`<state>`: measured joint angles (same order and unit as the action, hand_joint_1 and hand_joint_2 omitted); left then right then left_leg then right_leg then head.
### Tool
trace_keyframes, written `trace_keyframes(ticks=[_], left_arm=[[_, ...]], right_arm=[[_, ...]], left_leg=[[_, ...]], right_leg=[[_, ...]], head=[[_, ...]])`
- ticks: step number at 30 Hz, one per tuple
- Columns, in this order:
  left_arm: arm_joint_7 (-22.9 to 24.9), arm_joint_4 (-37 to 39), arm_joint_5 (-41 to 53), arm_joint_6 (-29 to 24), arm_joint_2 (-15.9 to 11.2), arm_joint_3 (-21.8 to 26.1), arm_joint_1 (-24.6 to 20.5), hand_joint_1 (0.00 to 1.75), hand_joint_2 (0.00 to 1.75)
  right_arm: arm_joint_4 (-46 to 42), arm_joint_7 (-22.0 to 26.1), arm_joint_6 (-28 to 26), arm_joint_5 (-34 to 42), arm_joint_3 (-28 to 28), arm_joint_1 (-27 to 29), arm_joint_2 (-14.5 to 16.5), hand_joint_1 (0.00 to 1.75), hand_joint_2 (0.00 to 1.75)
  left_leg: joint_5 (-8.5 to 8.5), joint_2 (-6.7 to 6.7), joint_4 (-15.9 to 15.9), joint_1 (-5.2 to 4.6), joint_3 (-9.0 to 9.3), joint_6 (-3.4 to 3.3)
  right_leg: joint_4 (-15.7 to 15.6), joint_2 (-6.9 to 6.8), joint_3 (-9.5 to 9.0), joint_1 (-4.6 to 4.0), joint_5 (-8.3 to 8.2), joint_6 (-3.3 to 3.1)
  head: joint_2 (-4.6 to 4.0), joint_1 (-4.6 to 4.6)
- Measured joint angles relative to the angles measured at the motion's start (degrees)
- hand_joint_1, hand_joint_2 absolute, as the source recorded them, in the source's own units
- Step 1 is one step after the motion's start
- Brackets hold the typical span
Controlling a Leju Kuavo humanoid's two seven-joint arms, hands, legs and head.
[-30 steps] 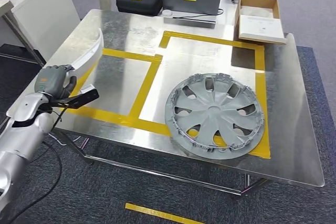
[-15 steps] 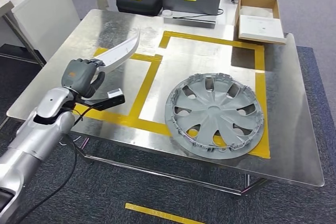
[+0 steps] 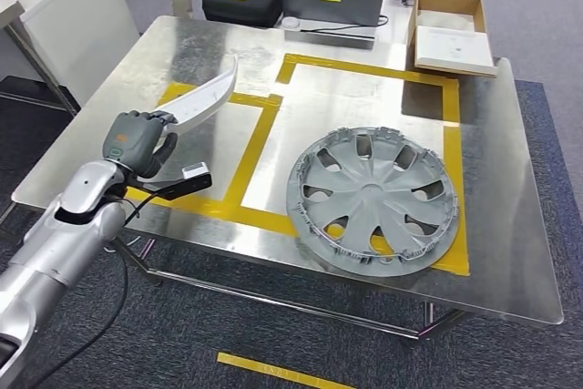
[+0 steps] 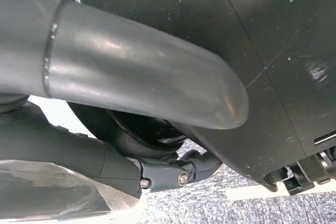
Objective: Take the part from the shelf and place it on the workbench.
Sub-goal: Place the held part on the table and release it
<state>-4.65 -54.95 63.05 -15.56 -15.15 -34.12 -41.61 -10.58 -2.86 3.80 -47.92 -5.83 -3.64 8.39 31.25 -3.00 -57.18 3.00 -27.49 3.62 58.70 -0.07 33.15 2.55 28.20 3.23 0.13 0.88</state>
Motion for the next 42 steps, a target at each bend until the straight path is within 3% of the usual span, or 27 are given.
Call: trace_keyframes(ticks=[2,5,9,26,32,36,39,41,42], left_arm=[[0.1,0.0,0.0,0.0,-0.1,0.0,0.1,0.0,1.75],[0.1,0.0,-0.2,-0.2,-0.4,0.0,0.3,0.0,1.75],[0.4,0.0,-0.3,-0.9,-0.9,0.2,0.9,0.0,0.0],[0.1,-1.5,-1.1,-1.4,-2.3,1.9,3.3,0.0,0.0],[0.0,-1.8,-1.4,-1.2,-2.4,2.5,3.7,0.0,0.0],[-0.1,-2.6,-1.8,-0.9,-2.4,2.7,4.0,0.0,0.0],[-0.1,-3.9,-2.0,-0.8,-2.6,2.8,4.3,0.0,0.0],[-0.1,-4.8,-2.2,-0.8,-2.6,2.9,4.4,0.0,0.0],[-0.1,-5.2,-2.3,-0.8,-2.6,2.9,4.6,0.0,0.0]], right_arm=[[0.0,0.0,0.0,-0.1,0.0,0.0,0.0,0.0,0.0],[0.0,0.0,0.0,-0.4,-0.1,0.0,0.0,0.0,0.0],[0.0,0.0,0.0,-0.8,-0.3,0.1,0.0,0.0,0.0],[0.0,-0.1,-0.1,-1.6,-1.6,0.1,0.0,0.0,0.0],[0.0,-0.1,-0.1,-1.6,-1.7,0.1,0.0,0.0,0.0],[0.0,-0.1,-0.1,-1.6,-1.8,0.1,0.0,0.0,0.0],[0.0,-0.2,-0.1,-1.6,-1.9,0.2,0.0,0.0,0.0],[0.0,-0.1,-0.2,-1.6,-2.0,0.2,-0.1,0.0,0.0],[0.0,-0.1,-0.2,-1.6,-2.0,0.1,-0.2,0.0,0.0]], left_leg=[[0.0,0.0,0.0,0.0,0.0,0.0],[0.0,0.0,0.0,0.0,0.0,0.0],[0.0,0.0,0.0,0.0,0.01,0.0],[0.01,0.0,-0.1,-0.01,-0.03,-0.03],[0.21,0.0,-0.6,-0.16,-0.27,-0.39],[0.45,0.0,-1.4,-0.3,-0.77,-1.06],[-0.53,-0.14,-0.8,-0.45,-0.96,-2.35],[-1.71,-0.4,0.5,-0.46,-0.98,-3.51],[-2.05,-0.55,0.9,-0.53,-1.08,-3.84]], right_leg=[[0.0,0.0,0.0,0.0,0.0,0.0],[0.0,0.0,0.0,0.0,0.0,0.0],[0.0,0.0,0.0,0.0,0.0,0.0],[0.0,0.0,0.0,0.04,-0.04,-0.01],[-0.1,0.01,0.0,0.27,-0.2,0.25],[-0.2,0.0,0.02,0.4,-0.48,0.73],[-1.0,0.07,-0.03,0.44,-1.01,1.7],[1.1,0.13,1.17,0.12,0.99,1.57],[4.0,0.13,2.45,-0.14,2.91,1.21]], head=[[0.0,0.0],[0.0,0.0],[0.0,0.01],[0.0,0.01],[0.0,0.02],[0.0,0.03],[0.0,-0.02],[0.0,-0.26],[0.0,-0.37]])
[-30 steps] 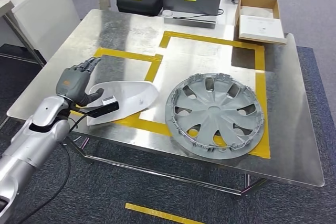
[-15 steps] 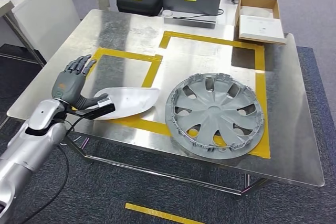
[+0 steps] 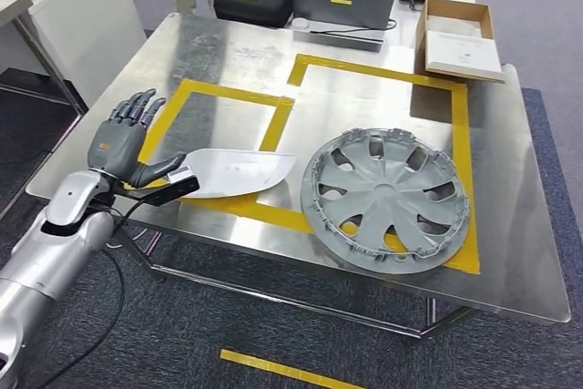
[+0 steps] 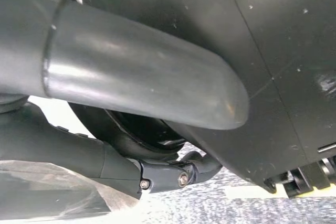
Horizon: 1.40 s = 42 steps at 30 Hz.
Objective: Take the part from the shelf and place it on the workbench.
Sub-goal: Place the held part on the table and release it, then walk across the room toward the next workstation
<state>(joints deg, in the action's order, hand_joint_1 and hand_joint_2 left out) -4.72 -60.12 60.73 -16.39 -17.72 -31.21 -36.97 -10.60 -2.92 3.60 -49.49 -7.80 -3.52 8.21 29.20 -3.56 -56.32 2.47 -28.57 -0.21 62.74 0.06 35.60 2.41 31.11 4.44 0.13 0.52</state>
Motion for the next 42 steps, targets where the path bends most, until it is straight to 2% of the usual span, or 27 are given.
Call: trace_keyframes(ticks=[2,3,4,6,8,10,12,14,17,18,19,20,22,24,27,28,29,30,32,33,34,35,36,38,40,41,42], left_arm=[[0.0,-0.4,-0.1,0.0,0.0,0.0,0.7,0.0,0.0],[0.0,-0.4,-0.1,0.0,0.0,0.0,1.1,0.0,0.0],[0.0,-0.5,-0.1,0.0,0.0,0.0,1.5,0.0,0.0],[0.0,-0.8,-0.1,0.0,0.0,0.0,1.8,0.0,0.0],[0.0,-1.1,-0.1,0.0,0.0,0.0,1.8,0.0,0.0],[0.0,-1.3,-0.2,-0.1,-0.1,0.1,1.9,0.0,0.0],[0.0,-1.7,-0.3,-0.2,-0.1,0.2,2.1,0.0,0.0],[0.0,-2.5,-0.6,-0.5,-0.3,0.4,2.5,0.0,0.0],[0.1,-4.6,-1.5,-0.9,-1.0,1.3,4.5,0.0,0.0],[0.1,-5.2,-1.7,-0.9,-1.1,1.5,5.3,0.0,0.0],[0.1,-5.8,-1.9,-0.8,-1.2,1.7,5.8,0.0,0.0],[0.1,-6.4,-2.0,-0.8,-1.3,1.8,6.1,0.0,0.0],[0.1,-7.5,-2.1,-0.7,-1.3,2.0,6.3,0.0,0.0],[0.1,-8.5,-2.3,-0.6,-1.4,2.3,6.4,0.0,0.0],[0.1,-9.2,-2.5,-0.6,-1.4,2.5,6.8,0.0,0.0],[0.1,-9.3,-2.5,-0.6,-1.3,2.5,6.9,0.0,0.0],[0.1,-9.5,-2.5,-0.7,-1.2,2.5,7.0,0.0,0.0],[0.1,-9.7,-2.5,-0.8,-1.1,2.5,7.2,0.0,0.0],[0.1,-10.1,-2.6,-0.9,-1.1,2.6,7.5,0.0,0.0],[0.1,-10.3,-2.6,-0.9,-1.1,2.6,7.7,0.0,0.0],[0.1,-10.4,-2.6,-1.0,-1.1,2.6,8.0,0.0,0.0],[0.1,-10.5,-2.7,-1.0,-1.1,2.7,8.2,0.0,0.0],[0.1,-10.7,-2.7,-1.0,-1.1,2.7,8.4,0.0,0.0],[0.1,-11.0,-2.7,-1.0,-1.1,2.9,8.5,0.0,0.0],[0.1,-11.3,-2.8,-1.0,-1.1,3.0,8.5,0.0,0.0],[0.2,-11.4,-2.8,-1.1,-1.2,3.1,8.5,0.0,0.0],[0.2,-11.5,-2.9,-1.1,-1.2,3.1,8.6,0.0,0.0]], right_arm=[[0.0,0.1,0.0,0.0,0.0,-0.2,0.0,0.0,0.0],[0.0,0.2,0.0,0.0,0.0,-0.2,0.0,0.0,0.0],[0.0,0.2,0.0,0.0,-0.1,-0.2,0.0,0.0,0.0],[0.0,0.1,0.0,0.0,-0.2,0.0,0.0,0.0,0.0],[0.0,0.1,0.0,0.0,-0.4,0.4,0.0,0.0,0.0],[0.0,0.1,0.0,0.0,-0.5,0.6,0.0,0.0,0.0],[0.0,0.1,0.0,0.0,-0.6,0.5,0.1,0.0,0.0],[0.0,0.0,0.0,-0.2,-0.8,0.4,0.1,0.0,0.0],[0.0,-0.6,0.0,-0.5,-1.1,0.2,0.1,0.0,0.0],[0.0,-0.8,0.0,-0.7,-1.2,0.2,0.1,0.0,0.0],[0.0,-1.0,0.0,-1.0,-1.4,0.2,0.2,0.0,0.0],[0.0,-1.1,0.0,-1.2,-1.6,0.1,0.2,0.0,0.0],[0.0,-1.5,0.0,-1.6,-2.0,-0.1,0.4,0.0,0.0],[-0.1,-2.0,0.0,-1.9,-2.4,-0.3,0.5,0.0,0.0],[-0.1,-2.7,0.0,-1.9,-2.6,-0.4,0.5,0.0,0.0],[-0.1,-2.8,0.0,-1.9,-2.7,-0.4,0.5,0.0,0.0],[-0.2,-2.9,0.0,-1.9,-2.7,-0.4,0.5,0.0,0.0],[-0.2,-3.0,0.0,-1.9,-2.8,-0.4,0.5,0.0,0.0],[-0.2,-3.1,0.0,-1.9,-2.8,-0.5,0.5,0.0,0.0],[-0.2,-3.1,0.0,-1.9,-2.8,-0.5,0.5,0.0,0.0],[-0.2,-3.2,0.0,-1.9,-2.8,-0.5,0.5,0.0,0.0],[-0.2,-3.2,0.0,-1.9,-2.8,-0.5,0.4,0.0,0.0],[-0.2,-3.2,0.0,-1.9,-2.8,-0.4,0.4,0.0,0.0],[-0.2,-3.3,0.0,-1.9,-2.9,0.0,0.4,0.0,0.0],[-0.2,-3.3,0.0,-2.0,-2.9,0.5,0.4,0.0,0.0],[-0.2,-3.3,0.0,-1.9,-3.0,0.7,0.5,0.0,0.0],[-0.2,-3.3,0.0,-1.9,-3.0,0.9,0.5,0.0,0.0]], left_leg=[[-0.15,-0.12,0.0,-0.47,-0.35,-0.22],[-0.16,-0.17,-0.2,-0.7,-0.47,-0.24],[-0.14,-0.18,-0.3,-0.86,-0.58,-0.26],[0.06,-0.12,-0.9,-0.98,-0.76,-0.13],[0.33,-0.09,-1.7,-1.26,-1.3,0.34],[0.21,-0.17,-2.4,-1.51,-2.09,0.95],[0.26,-0.1,-2.8,-1.4,-2.82,1.56],[2.36,0.94,-5.0,-1.29,-4.01,2.07],[8.15,2.55,-14.7,-1.29,-7.2,2.3],[8.9,2.67,-17.0,-1.32,-7.79,2.2],[8.57,2.71,-17.5,-1.35,-7.63,2.0],[7.24,2.73,-15.9,-1.41,-6.6,1.7],[3.95,3.0,-8.8,-1.66,-2.7,0.8],[2.34,3.45,-3.0,-2.07,0.15,0.16],[1.38,3.54,-1.4,-2.44,0.1,-0.29],[0.7,3.33,-1.1,-2.35,-0.17,-0.55],[-0.1,3.13,-0.7,-2.21,-0.58,-0.9],[-0.93,2.91,-0.3,-2.08,-1.18,-1.26],[-2.28,2.69,-0.2,-2.16,-2.64,-1.71],[-2.9,2.59,-0.2,-2.29,-3.53,-1.79],[-3.5,2.49,-0.3,-2.42,-4.41,-1.8],[-4.13,2.39,-0.4,-2.54,-5.36,-1.8],[-4.73,2.33,-0.5,-2.63,-6.28,-1.74],[-5.84,2.32,-0.9,-2.82,-7.83,-1.47],[-6.86,2.32,-1.4,-3.02,-8.85,-1.06],[-7.41,2.3,-1.5,-3.07,-9.21,-0.82],[-8.0,2.27,-1.5,-3.05,-9.47,-0.55]], right_leg=[[7.3,0.02,2.46,-0.66,3.2,-0.51],[9.5,0.0,2.92,-0.9,3.58,-0.71],[9.7,-0.03,2.57,-1.06,2.93,-0.91],[4.5,-0.27,-0.29,-1.17,-0.39,-1.28],[-0.6,-0.74,-2.98,-1.43,-2.32,-1.63],[-1.8,-0.74,-3.39,-1.66,-2.19,-2.09],[-2.3,-0.23,-2.9,-1.46,-1.96,-2.63],[-3.0,0.19,-2.5,-1.23,-1.98,-3.35],[-3.1,0.65,-1.72,-1.4,-2.56,-4.32],[-3.1,0.78,-1.46,-1.56,-2.82,-4.49],[-3.1,0.87,-1.18,-1.72,-3.11,-4.58],[-3.1,0.93,-0.87,-1.89,-3.42,-4.62],[-3.1,1.02,-0.3,-2.14,-4.09,-4.56],[-3.3,1.13,0.18,-2.17,-4.91,-4.17],[-4.1,1.34,0.49,-2.05,-6.4,-3.0],[-4.1,1.4,0.81,-2.1,-6.26,-2.63],[-3.5,1.37,1.33,-2.19,-5.25,-2.32],[-1.9,1.26,2.03,-2.3,-3.17,-2.1],[4.2,0.86,3.29,-2.36,2.5,-1.93],[7.6,0.74,3.51,-2.38,4.41,-1.92],[9.9,0.65,3.31,-2.39,5.04,-1.93],[10.7,0.55,2.37,-2.4,4.33,-2.0],[9.6,0.45,0.73,-2.4,2.82,-2.1],[2.5,0.16,-4.87,-2.44,0.5,-2.42],[-4.9,-0.03,-9.68,-2.54,1.13,-2.84],[-6.7,-0.05,-10.61,-2.64,1.7,-3.04],[-7.4,0.0,-10.51,-2.65,1.78,-3.37]], head=[[0.0,-0.08],[0.0,-0.09],[0.0,-0.09],[0.0,-0.11],[0.0,-0.23],[0.0,-0.29],[0.0,-0.22],[0.0,-0.13],[0.0,-0.01],[0.0,0.01],[0.0,0.01],[0.0,0.0],[0.0,-0.03],[0.0,-0.04],[0.0,-0.04],[0.0,-0.05],[0.0,-0.17],[0.0,-0.31],[0.0,-0.57],[0.0,-0.61],[0.0,-0.6],[0.0,-0.59],[0.0,-0.58],[0.0,-0.6],[0.0,-0.56],[0.0,-0.54],[0.0,-0.51]])
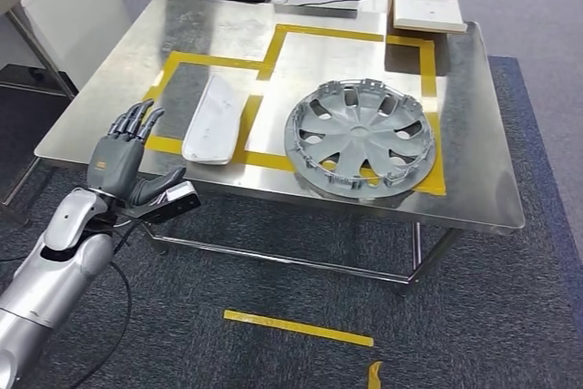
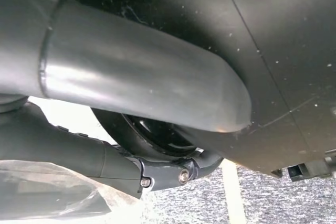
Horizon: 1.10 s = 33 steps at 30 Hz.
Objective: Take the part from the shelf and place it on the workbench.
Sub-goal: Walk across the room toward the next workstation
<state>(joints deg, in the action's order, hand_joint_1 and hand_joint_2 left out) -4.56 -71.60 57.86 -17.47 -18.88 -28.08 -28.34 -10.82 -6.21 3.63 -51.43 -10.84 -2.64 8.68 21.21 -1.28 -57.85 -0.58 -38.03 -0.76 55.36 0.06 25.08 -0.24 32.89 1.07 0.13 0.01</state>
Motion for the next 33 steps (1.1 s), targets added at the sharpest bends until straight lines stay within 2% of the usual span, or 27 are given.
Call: trace_keyframes(ticks=[1,2,3,4,5,6,7,8,9,10,11,13,15,17,18,19,22,23,24,25,26,27,28,29,30,31,33], left_arm=[[0.0,0.0,-0.1,0.0,0.0,0.0,0.2,0.0,0.0],[0.0,0.0,-0.2,0.0,0.0,0.0,0.5,0.0,0.0],[0.1,0.0,-0.2,-0.1,0.0,0.1,0.7,0.0,0.0],[0.4,0.0,0.0,-0.2,0.0,0.1,0.9,0.0,0.0],[0.9,0.0,0.7,-0.6,0.0,0.2,1.1,0.0,0.0],[1.5,0.0,1.4,-1.2,0.0,0.2,1.4,0.0,0.0],[2.1,0.0,2.1,-2.0,0.0,0.2,1.7,0.0,0.0],[2.5,-0.1,2.6,-2.9,-0.1,0.4,2.4,0.0,0.0],[2.7,-0.5,2.6,-3.9,0.0,0.7,3.3,0.0,0.0],[2.9,-1.0,2.6,-4.9,0.0,1.1,4.4,0.0,0.0],[3.0,-1.9,2.6,-5.9,0.1,1.7,5.7,0.0,0.0],[3.1,-3.8,2.6,-7.1,0.2,2.9,8.7,0.0,0.0],[3.1,-5.3,2.5,-7.7,0.4,3.9,11.2,0.0,0.0],[3.2,-6.1,2.5,-7.7,0.5,4.4,12.6,0.0,0.0],[3.3,-6.4,2.5,-7.6,0.5,4.6,13.0,0.0,0.0],[3.4,-6.7,2.5,-7.4,0.6,4.9,13.6,0.0,0.0],[3.8,-7.8,0.5,-6.8,1.0,6.5,16.3,0.0,0.0],[3.5,-8.2,-1.0,-6.8,1.2,7.3,17.8,0.0,0.0],[2.9,-8.8,-3.0,-7.0,1.6,8.3,19.6,0.0,0.0],[2.1,-9.6,-5.5,-7.3,2.2,9.5,21.8,0.0,0.0],[1.1,-10.6,-8.2,-7.5,3.1,11.0,24.4,0.0,0.0],[0.2,-11.5,-10.8,-7.7,4.2,12.5,27.0,0.0,0.0],[-0.6,-12.4,-13.4,-8.0,5.4,14.0,29.7,0.0,0.0],[-1.3,-13.1,-15.8,-8.2,6.7,15.4,32.4,0.0,0.0],[-1.8,-13.4,-17.7,-8.5,8.0,16.6,34.8,0.0,0.0],[-2.4,-13.6,-19.2,-8.9,9.3,17.7,37.1,0.0,0.0],[-3.2,-13.6,-20.9,-9.3,11.6,19.4,40.9,0.0,0.0]], right_arm=[[0.0,0.0,0.0,0.0,-0.1,0.1,0.1,0.0,0.0],[0.0,0.0,0.0,0.0,-0.1,0.1,0.1,0.0,0.0],[0.0,0.1,0.0,0.0,-0.2,0.1,0.2,0.0,0.0],[0.0,0.1,-0.1,0.1,-0.2,0.0,0.2,0.0,0.0],[0.0,0.1,-0.1,0.2,-0.2,-0.1,0.2,0.0,0.0],[0.0,0.1,-0.2,0.2,-0.2,-0.2,0.2,0.0,0.0],[0.0,0.2,-0.2,0.3,-0.2,-0.2,0.2,0.0,0.0],[0.0,0.2,-0.3,0.5,-0.2,-0.3,0.2,0.0,0.0],[0.0,0.3,-0.4,0.6,-0.2,-0.4,0.2,0.0,0.0],[0.0,0.3,-0.6,0.8,-0.2,-0.5,0.2,0.0,0.0],[-0.1,0.3,-0.8,1.0,-0.2,-0.5,0.3,0.0,0.0],[-0.1,0.4,-1.0,1.5,-0.1,-0.6,0.4,0.0,0.0],[-0.1,0.4,-1.1,1.7,0.0,-0.7,0.5,0.0,0.0],[-0.1,0.4,-1.2,1.8,0.1,-0.7,0.5,0.0,0.0],[-0.1,0.4,-1.2,1.8,0.1,-0.7,0.5,0.0,0.0],[-0.1,0.3,-1.2,1.9,0.1,-0.8,0.5,0.0,0.0],[-0.1,0.2,-1.3,2.5,0.3,-0.9,0.5,0.0,0.0],[-0.1,0.2,-1.5,2.8,0.3,-0.9,0.5,0.0,0.0],[-0.1,0.2,-1.7,3.2,0.4,-0.9,0.5,0.0,0.0],[-0.1,0.3,-2.0,3.5,0.5,-0.7,0.5,0.0,0.0],[-0.1,0.3,-2.2,3.9,0.6,-0.4,0.6,0.0,0.0],[-0.1,0.4,-2.5,4.3,0.8,-0.1,0.6,0.0,0.0],[-0.1,0.4,-2.7,4.8,1.0,0.3,0.7,0.0,0.0],[0.0,0.4,-3.0,5.2,1.3,0.7,0.9,0.0,0.0],[0.0,0.5,-3.2,5.5,1.6,1.1,1.0,0.0,0.0],[0.0,0.5,-3.4,5.8,1.9,1.4,1.2,0.0,0.0],[0.1,0.5,-3.6,6.2,2.4,1.7,1.5,0.0,0.0]], left_leg=[[-0.1,0.08,-0.1,0.07,-0.26,0.31],[0.83,0.2,-0.7,0.16,-0.57,0.66],[2.9,0.34,-2.2,0.27,-1.01,1.04],[5.87,0.48,-4.8,0.44,-1.6,1.38],[8.96,0.52,-8.3,0.6,-2.19,1.68],[11.14,0.52,-11.9,0.77,-2.62,1.92],[11.92,0.52,-14.7,0.9,-2.66,2.08],[11.33,0.53,-16.1,1.02,-2.04,2.17],[9.8,0.55,-15.3,1.11,-0.5,2.17],[8.23,0.57,-12.6,1.19,1.86,2.09],[7.51,0.61,-8.7,1.2,4.75,1.93],[8.04,0.71,-1.7,1.06,9.32,1.45],[8.8,0.76,0.7,0.85,10.36,1.05],[8.43,0.64,1.0,0.9,9.75,0.54],[7.96,0.53,1.1,1.01,9.29,0.11],[7.37,0.42,1.2,1.12,8.7,-0.35],[5.29,0.21,1.3,0.94,6.28,-1.2],[4.56,0.1,1.3,0.78,5.29,-1.27],[3.86,-0.04,1.2,0.62,4.3,-1.3],[3.14,-0.17,1.1,0.48,3.26,-1.27],[2.4,-0.26,1.1,0.34,2.26,-1.2],[1.73,-0.3,1.0,0.23,1.47,-1.1],[1.11,-0.3,0.9,0.07,0.84,-0.96],[0.5,-0.29,0.8,-0.08,0.4,-0.8],[-0.1,-0.29,0.7,-0.14,0.1,-0.61],[-0.67,-0.3,0.7,-0.16,-0.1,-0.35],[-0.83,-0.09,0.6,0.05,-0.5,0.35]], right_leg=[[0.0,-0.03,0.58,0.07,-0.35,-0.35],[0.0,-0.06,1.07,0.15,-0.89,-0.84],[-0.1,-0.12,1.63,0.27,-1.54,-1.32],[-0.1,-0.19,2.09,0.33,-2.21,-1.64],[0.0,-0.19,2.7,0.31,-2.89,-1.87],[0.0,-0.19,3.39,0.28,-3.58,-1.93],[0.2,-0.18,4.19,0.26,-4.23,-1.92],[0.4,-0.14,5.19,0.26,-4.85,-1.89],[0.8,-0.07,6.18,0.27,-5.38,-1.81],[1.1,0.02,7.05,0.28,-5.82,-1.68],[1.4,0.15,7.8,0.23,-6.21,-1.48],[1.9,0.39,8.67,0.1,-6.9,-0.92],[1.9,0.46,9.23,0.06,-7.74,-0.23],[2.0,0.42,9.72,0.06,-8.1,0.35],[2.5,0.4,10.15,0.03,-7.26,0.57],[3.7,0.39,10.74,0.0,-5.44,0.77],[12.4,0.35,12.67,-0.05,2.96,1.18],[15.6,0.33,12.72,-0.05,4.27,1.25],[17.5,0.3,12.28,-0.05,4.08,1.26],[18.0,0.26,11.11,-0.06,2.73,1.22],[16.5,0.22,8.96,-0.06,0.79,1.07],[13.1,0.25,5.91,-0.07,-0.46,0.82],[8.1,0.31,2.04,-0.12,-0.81,0.54],[3.2,0.39,-1.31,-0.15,-0.14,0.25],[-0.3,0.48,-3.53,-0.23,0.89,-0.01],[-2.4,0.51,-4.54,-0.31,1.5,-0.25],[-2.7,0.39,-3.8,-0.2,1.23,-1.1]], head=[[0.0,-0.05],[0.0,-0.03],[0.0,0.02],[0.0,0.07],[0.0,0.16],[0.0,0.19],[0.0,0.2],[0.0,0.21],[0.0,0.21],[0.0,0.22],[0.0,0.22],[0.0,0.17],[0.0,0.14],[0.0,0.13],[0.0,0.08],[0.0,-0.04],[0.0,-0.4],[0.0,-0.4],[0.0,-0.4],[0.0,-0.39],[0.0,-0.38],[0.0,-0.38],[0.0,-0.38],[0.0,-0.33],[0.0,-0.26],[0.0,-0.23],[0.0,-0.16]])
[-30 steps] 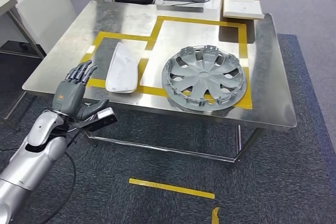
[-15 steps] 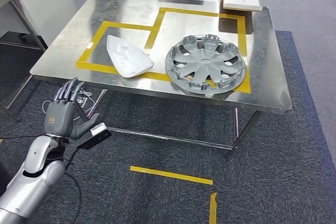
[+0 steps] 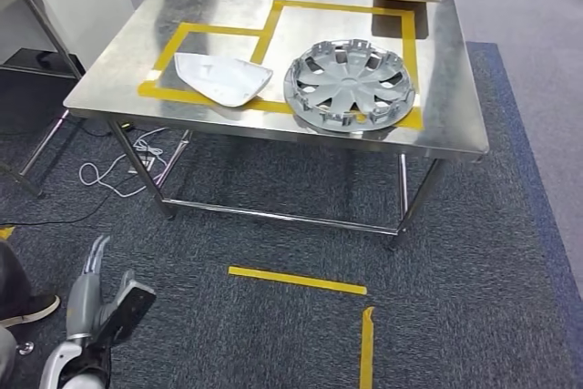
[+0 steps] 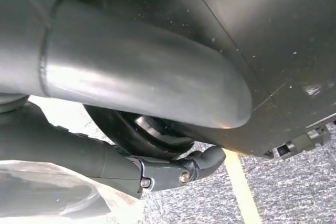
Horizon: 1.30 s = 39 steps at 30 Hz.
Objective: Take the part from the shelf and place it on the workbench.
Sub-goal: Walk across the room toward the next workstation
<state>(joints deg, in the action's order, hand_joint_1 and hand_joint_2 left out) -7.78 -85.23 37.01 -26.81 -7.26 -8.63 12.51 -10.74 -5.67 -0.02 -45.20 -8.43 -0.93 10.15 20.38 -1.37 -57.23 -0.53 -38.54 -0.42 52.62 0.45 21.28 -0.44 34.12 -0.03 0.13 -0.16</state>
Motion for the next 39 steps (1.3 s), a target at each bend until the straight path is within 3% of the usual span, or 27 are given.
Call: trace_keyframes(ticks=[2,4,5,6,7,8,9,11,13,15,16,17,19,20,21,22,23,25,27,30,39], left_arm=[[-0.6,0.8,-2.5,0.4,2.7,2.3,2.5,0.0,0.0],[-1.9,4.0,-6.0,1.5,6.0,5.8,3.6,0.0,0.0],[-3.2,7.2,-7.4,2.0,7.8,8.1,3.8,0.0,0.0],[-4.8,11.3,-8.5,2.5,9.3,10.7,3.6,0.0,0.0],[-6.3,16.3,-9.5,3.2,10.8,13.7,3.0,0.0,0.0],[-7.6,21.8,-10.2,3.8,11.9,17.1,2.2,0.0,0.0],[-7.9,27.1,-10.3,4.0,12.7,20.2,1.1,0.0,0.0],[-6.0,37.6,-8.2,3.4,13.8,25.6,-1.5,0.0,0.0],[-2.7,47.0,-5.7,2.8,14.4,29.0,-3.9,0.0,0.0],[0.2,54.3,-4.8,3.3,15.1,31.5,-5.7,0.0,0.0],[1.9,57.4,-4.2,3.8,15.5,32.4,-6.4,0.0,0.0],[3.3,59.9,-3.3,4.4,15.9,32.9,-7.1,0.0,0.0],[5.7,64.1,-0.9,5.7,16.5,33.1,-8.2,0.0,0.0],[6.3,65.8,0.1,6.1,16.7,33.1,-8.7,0.0,0.0],[6.8,67.2,1.0,6.5,16.9,33.0,-9.0,0.0,0.0],[7.1,68.3,1.9,6.8,17.0,32.8,-9.3,0.0,0.0],[7.3,69.3,2.6,7.0,17.0,32.6,-9.6,0.0,0.0],[7.5,70.5,3.8,7.2,17.0,32.0,-9.9,0.0,0.0],[7.5,71.3,4.2,7.2,16.8,31.5,-10.4,0.0,0.0],[7.5,72.1,4.4,7.2,16.3,31.3,-10.8,0.0,0.0],[6.7,73.0,5.7,7.1,15.3,30.2,-11.3,0.0,0.0]], right_arm=[[0.0,0.0,-0.2,0.3,0.4,0.0,0.2,0.0,0.0],[0.0,0.1,-0.4,0.6,0.9,0.0,0.3,0.0,0.0],[0.0,0.1,-0.5,0.7,1.1,0.0,0.3,0.0,0.0],[0.0,0.2,-0.6,0.8,1.2,0.0,0.3,0.0,0.0],[0.0,0.3,-0.8,0.8,1.4,-0.1,0.3,0.0,0.0],[0.0,0.4,-0.9,0.7,1.4,-0.1,0.3,0.0,0.0],[0.0,0.4,-1.0,0.5,1.4,-0.2,0.3,0.0,0.0],[0.0,0.2,-1.0,0.1,1.5,-0.4,0.3,0.0,0.0],[0.0,-0.3,-1.0,-0.2,1.5,-0.6,0.4,0.0,0.0],[0.0,-0.7,-1.0,-0.5,1.6,-0.7,0.4,0.0,0.0],[0.0,-0.8,-1.0,-0.6,1.6,-0.8,0.3,0.0,0.0],[0.0,-0.9,-1.0,-0.6,1.7,-0.8,0.3,0.0,0.0],[0.0,-1.1,-1.1,-0.4,1.8,-1.1,0.3,0.0,0.0],[0.0,-1.3,-1.1,-0.2,1.8,-1.2,0.2,0.0,0.0],[0.0,-1.4,-1.1,0.0,1.9,-1.3,0.2,0.0,0.0],[0.0,-1.6,-1.1,0.2,2.0,-1.3,0.2,0.0,0.0],[0.0,-1.8,-1.1,0.4,2.1,-1.2,0.2,0.0,0.0],[0.0,-2.1,-1.1,0.6,2.2,-0.9,0.2,0.0,0.0],[0.0,-2.2,-1.0,0.5,2.3,-0.5,0.2,0.0,0.0],[0.0,-2.2,-0.9,0.4,2.3,-0.2,0.2,0.0,0.0],[0.1,-2.5,-0.8,-1.2,2.4,-0.2,0.2,0.0,0.0]], left_leg=[[3.97,0.45,-2.6,0.26,-0.61,0.81],[9.74,0.68,-9.0,0.61,-1.5,1.52],[11.01,0.69,-12.6,0.82,-1.79,1.8],[10.88,0.7,-15.1,1.02,-1.64,2.0],[9.65,0.7,-15.9,1.21,-0.77,2.12],[8.05,0.7,-14.6,1.38,0.95,2.15],[7.0,0.71,-11.3,1.49,3.62,2.08],[7.32,0.74,-3.5,1.46,8.85,1.62],[8.64,0.8,0.3,1.19,10.74,0.76],[8.53,0.73,1.0,1.2,10.26,-0.25],[8.21,0.67,1.1,1.26,9.97,-0.71],[7.9,0.59,1.3,1.3,9.69,-1.14],[7.48,0.5,1.3,1.08,9.05,-1.69],[7.33,0.46,1.2,0.89,8.76,-1.84],[7.21,0.43,1.1,0.7,8.52,-1.93],[7.12,0.42,1.0,0.52,8.35,-1.97],[7.08,0.45,0.9,0.35,8.26,-2.0],[7.01,0.54,0.6,0.02,8.12,-1.93],[6.88,0.54,0.2,-0.34,7.54,-1.81],[6.61,0.51,-0.3,-0.54,6.71,-2.01],[6.02,0.56,0.1,-0.14,6.73,-1.24]], right_leg=[[-0.1,-0.34,0.96,0.21,-1.09,-0.85],[0.0,-0.64,2.02,0.21,-2.15,-1.13],[0.1,-0.72,2.62,0.2,-2.65,-1.11],[0.3,-0.78,3.27,0.19,-3.09,-1.04],[0.5,-0.81,3.93,0.18,-3.44,-0.92],[0.9,-0.81,4.57,0.19,-3.69,-0.76],[1.2,-0.81,4.87,0.2,-3.85,-0.6],[2.0,-0.86,5.66,0.07,-4.03,-0.14],[2.4,-1.02,6.16,-0.05,-4.3,0.53],[2.8,-1.06,6.54,-0.02,-4.26,1.24],[3.8,-0.96,7.21,0.02,-3.45,1.55],[5.9,-0.83,8.29,0.03,-1.96,1.8],[13.2,-0.65,11.4,0.04,2.12,2.15],[16.8,-0.64,12.75,0.03,3.57,2.24],[18.9,-0.64,13.32,0.01,4.02,2.23],[18.7,-0.64,12.84,0.0,3.32,2.12],[16.3,-0.65,11.34,-0.01,1.64,1.91],[8.6,-0.67,7.32,-0.05,-2.01,1.28],[3.5,-0.68,5.22,-0.04,-3.14,1.01],[2.4,-0.66,5.47,-0.06,-2.88,1.29],[2.5,-0.87,5.68,-0.46,-3.05,0.64]], head=[[0.0,0.07],[0.0,0.11],[0.0,0.12],[0.0,0.1],[0.0,0.12],[0.0,0.12],[0.0,0.12],[0.0,0.16],[0.0,0.22],[0.0,0.24],[0.0,0.14],[0.0,-0.04],[0.0,-0.38],[0.0,-0.44],[0.0,-0.44],[0.0,-0.46],[0.0,-0.45],[0.0,-0.45],[0.0,-0.36],[0.0,-0.29],[0.0,-0.34]])
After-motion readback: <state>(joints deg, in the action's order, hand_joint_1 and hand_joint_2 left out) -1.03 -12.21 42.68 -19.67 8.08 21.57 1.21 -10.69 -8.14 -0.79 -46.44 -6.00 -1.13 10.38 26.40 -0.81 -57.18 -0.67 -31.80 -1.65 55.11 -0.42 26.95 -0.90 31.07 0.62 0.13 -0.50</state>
